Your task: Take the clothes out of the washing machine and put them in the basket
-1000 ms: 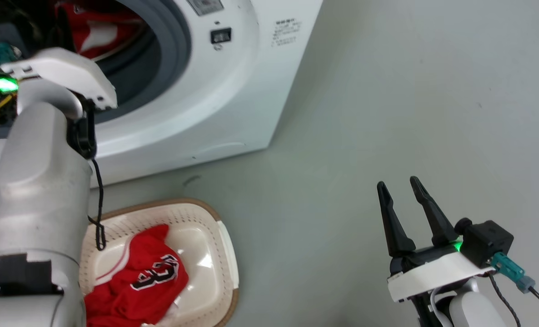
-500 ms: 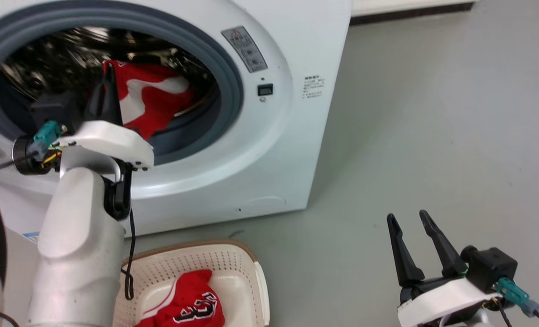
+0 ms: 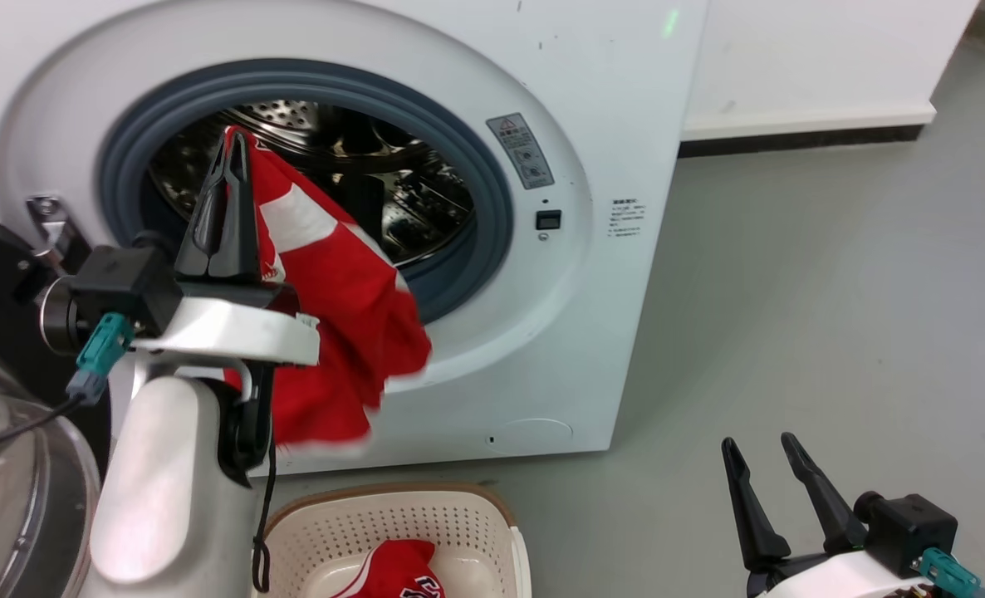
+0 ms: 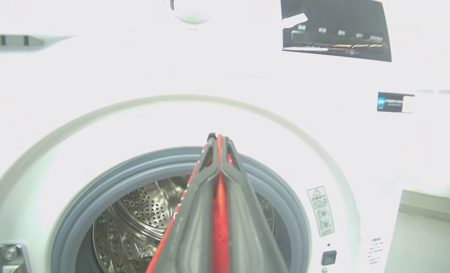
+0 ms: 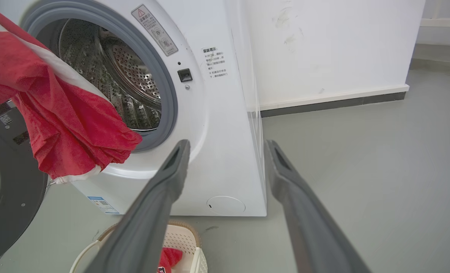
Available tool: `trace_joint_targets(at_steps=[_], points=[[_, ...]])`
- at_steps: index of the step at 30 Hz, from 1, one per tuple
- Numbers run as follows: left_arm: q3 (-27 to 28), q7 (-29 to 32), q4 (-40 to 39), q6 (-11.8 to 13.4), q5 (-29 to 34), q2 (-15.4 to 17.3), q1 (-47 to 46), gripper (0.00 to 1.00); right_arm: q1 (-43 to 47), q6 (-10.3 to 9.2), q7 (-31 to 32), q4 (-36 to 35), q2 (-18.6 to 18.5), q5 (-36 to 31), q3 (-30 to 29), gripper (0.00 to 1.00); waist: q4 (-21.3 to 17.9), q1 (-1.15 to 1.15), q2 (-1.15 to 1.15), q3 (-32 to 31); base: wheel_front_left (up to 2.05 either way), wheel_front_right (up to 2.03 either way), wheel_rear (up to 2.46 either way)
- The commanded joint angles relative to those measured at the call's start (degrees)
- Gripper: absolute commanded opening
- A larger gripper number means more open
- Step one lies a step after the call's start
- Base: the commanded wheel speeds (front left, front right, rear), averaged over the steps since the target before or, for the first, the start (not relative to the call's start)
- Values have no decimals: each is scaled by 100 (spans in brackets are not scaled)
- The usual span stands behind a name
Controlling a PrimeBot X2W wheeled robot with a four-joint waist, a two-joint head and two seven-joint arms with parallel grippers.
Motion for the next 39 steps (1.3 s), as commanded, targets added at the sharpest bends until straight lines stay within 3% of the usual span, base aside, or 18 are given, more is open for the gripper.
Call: trace_joint_targets(at_steps=[1, 10, 17, 22, 27, 32, 33, 39], points=[[-30, 56, -277, 41, -18, -19, 189, 0, 93, -2, 32, -63, 0, -39, -14, 100, 115, 2, 0, -104, 0, 0, 0], [-140, 700, -1872, 241, -51, -47, 1367, 0, 238, -2, 164, -248, -1, -41, -1, 100, 290, 2, 0, -169, 0, 0, 0], [-320, 929, -1640, 398, -280, -237, 2429, 0, 117, -2, 207, -386, -1, -66, 36, 100, 289, 2, 0, 176, 0, 0, 0], [-447, 729, -687, 513, -570, -365, 2772, 0, -115, -2, 148, -395, 0, -38, 90, 100, 189, 2, 0, 657, 0, 0, 0], [-449, 393, 474, 644, -829, -419, 2493, 0, -407, -2, 50, -354, 0, 27, 164, 100, 78, 2, 0, 1239, 0, 0, 0], [-373, 134, 1849, 620, -993, -434, 1828, 0, -754, -2, -58, -242, 1, 61, 281, 100, -56, 2, 0, 1852, 0, 0, 0], [-280, 49, 2625, 600, -1089, -436, 1339, 0, -949, -2, -123, -194, 0, 80, 346, 100, -157, 2, 0, 2232, 0, 0, 0], [-28, -21, 3896, 637, -1162, -294, 348, 0, -1345, -2, -283, -83, 0, 170, 485, 100, -475, 2, 0, 3058, 0, 0, 0]])
